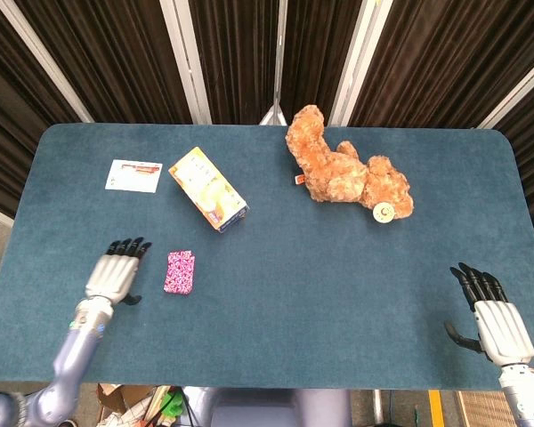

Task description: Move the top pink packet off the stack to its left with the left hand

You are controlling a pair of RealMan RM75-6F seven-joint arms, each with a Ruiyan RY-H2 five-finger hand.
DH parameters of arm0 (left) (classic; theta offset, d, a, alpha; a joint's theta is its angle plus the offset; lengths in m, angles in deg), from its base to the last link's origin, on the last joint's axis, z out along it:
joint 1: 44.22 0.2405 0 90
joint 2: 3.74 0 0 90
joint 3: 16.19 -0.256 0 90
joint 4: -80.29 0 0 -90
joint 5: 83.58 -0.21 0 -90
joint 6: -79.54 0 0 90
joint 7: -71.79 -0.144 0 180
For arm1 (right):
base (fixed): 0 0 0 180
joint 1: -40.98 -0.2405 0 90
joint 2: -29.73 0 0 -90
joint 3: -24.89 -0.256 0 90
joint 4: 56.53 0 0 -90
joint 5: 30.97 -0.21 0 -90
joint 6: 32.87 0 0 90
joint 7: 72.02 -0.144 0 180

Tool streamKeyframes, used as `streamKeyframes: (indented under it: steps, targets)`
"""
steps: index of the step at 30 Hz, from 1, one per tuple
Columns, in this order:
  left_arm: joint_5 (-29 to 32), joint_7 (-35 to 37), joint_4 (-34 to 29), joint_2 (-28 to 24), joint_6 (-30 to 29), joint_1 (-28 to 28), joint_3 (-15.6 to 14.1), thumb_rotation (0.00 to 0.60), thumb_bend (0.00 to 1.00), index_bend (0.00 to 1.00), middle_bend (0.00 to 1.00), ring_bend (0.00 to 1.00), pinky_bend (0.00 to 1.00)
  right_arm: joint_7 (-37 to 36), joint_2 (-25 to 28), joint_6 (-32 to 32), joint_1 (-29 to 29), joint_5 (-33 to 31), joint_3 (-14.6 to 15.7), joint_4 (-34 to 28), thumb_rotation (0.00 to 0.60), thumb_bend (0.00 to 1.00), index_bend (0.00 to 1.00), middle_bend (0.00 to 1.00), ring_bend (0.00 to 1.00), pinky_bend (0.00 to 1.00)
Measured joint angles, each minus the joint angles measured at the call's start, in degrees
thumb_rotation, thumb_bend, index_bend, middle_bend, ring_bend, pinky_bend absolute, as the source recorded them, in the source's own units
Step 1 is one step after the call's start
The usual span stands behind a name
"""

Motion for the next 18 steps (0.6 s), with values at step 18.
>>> streamKeyframes:
  steps: [18]
  targets:
    - [14.3, -6.8, 5.1, 9.9, -2.8, -11.1, 0.6, 0.6, 0.28, 0.07, 0.0, 0.0, 0.0, -0.8, 0.2, 0.2, -0.1, -0.2, 0.0, -0.1, 0.6, 0.36, 0.0, 0.0, 0.0, 0.05]
